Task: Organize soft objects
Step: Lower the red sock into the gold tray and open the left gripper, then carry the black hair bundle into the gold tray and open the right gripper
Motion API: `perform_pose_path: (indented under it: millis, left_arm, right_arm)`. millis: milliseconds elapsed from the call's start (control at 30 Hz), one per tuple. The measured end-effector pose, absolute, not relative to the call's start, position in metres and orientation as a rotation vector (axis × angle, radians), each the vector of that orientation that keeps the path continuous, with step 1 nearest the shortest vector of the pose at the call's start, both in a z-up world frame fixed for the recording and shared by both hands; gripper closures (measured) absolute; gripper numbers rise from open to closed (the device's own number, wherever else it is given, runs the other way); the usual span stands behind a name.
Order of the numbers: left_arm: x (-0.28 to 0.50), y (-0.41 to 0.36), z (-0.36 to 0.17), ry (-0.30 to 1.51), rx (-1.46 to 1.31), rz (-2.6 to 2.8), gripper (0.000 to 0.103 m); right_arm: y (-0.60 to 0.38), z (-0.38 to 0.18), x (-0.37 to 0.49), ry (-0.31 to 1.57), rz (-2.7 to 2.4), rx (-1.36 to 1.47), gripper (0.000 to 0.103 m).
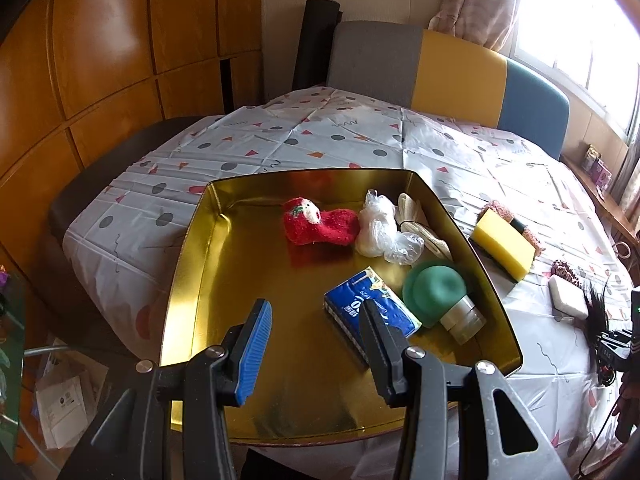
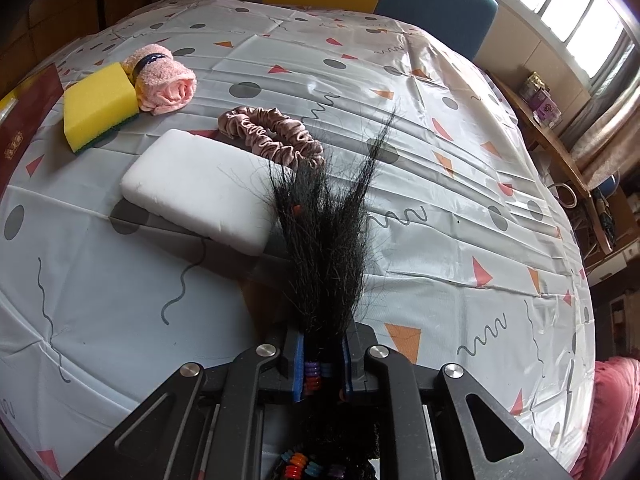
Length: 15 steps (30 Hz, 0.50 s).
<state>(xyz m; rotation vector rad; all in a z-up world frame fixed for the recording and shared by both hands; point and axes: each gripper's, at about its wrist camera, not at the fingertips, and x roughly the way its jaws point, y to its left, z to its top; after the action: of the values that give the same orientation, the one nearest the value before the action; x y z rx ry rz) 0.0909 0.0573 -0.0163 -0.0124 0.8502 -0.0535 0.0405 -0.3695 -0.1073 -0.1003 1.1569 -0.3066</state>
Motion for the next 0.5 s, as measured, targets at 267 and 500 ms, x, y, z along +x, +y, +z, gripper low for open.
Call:
perform_pose_path:
  millis: [267, 500]
  left_arm:
    - [0.088, 0.073, -0.016, 0.847, -0.048, -0.046, 0.057]
    - [0.087, 0.085, -0.02, 0.852, -0.077, -0.029, 0.057]
  right_arm:
    - [-0.384, -0.082, 0.034, 1.11, -0.345, 0.098, 0.091]
    - [-0.365, -0.04, 0.033, 1.003, -0.278, 0.212, 0.094]
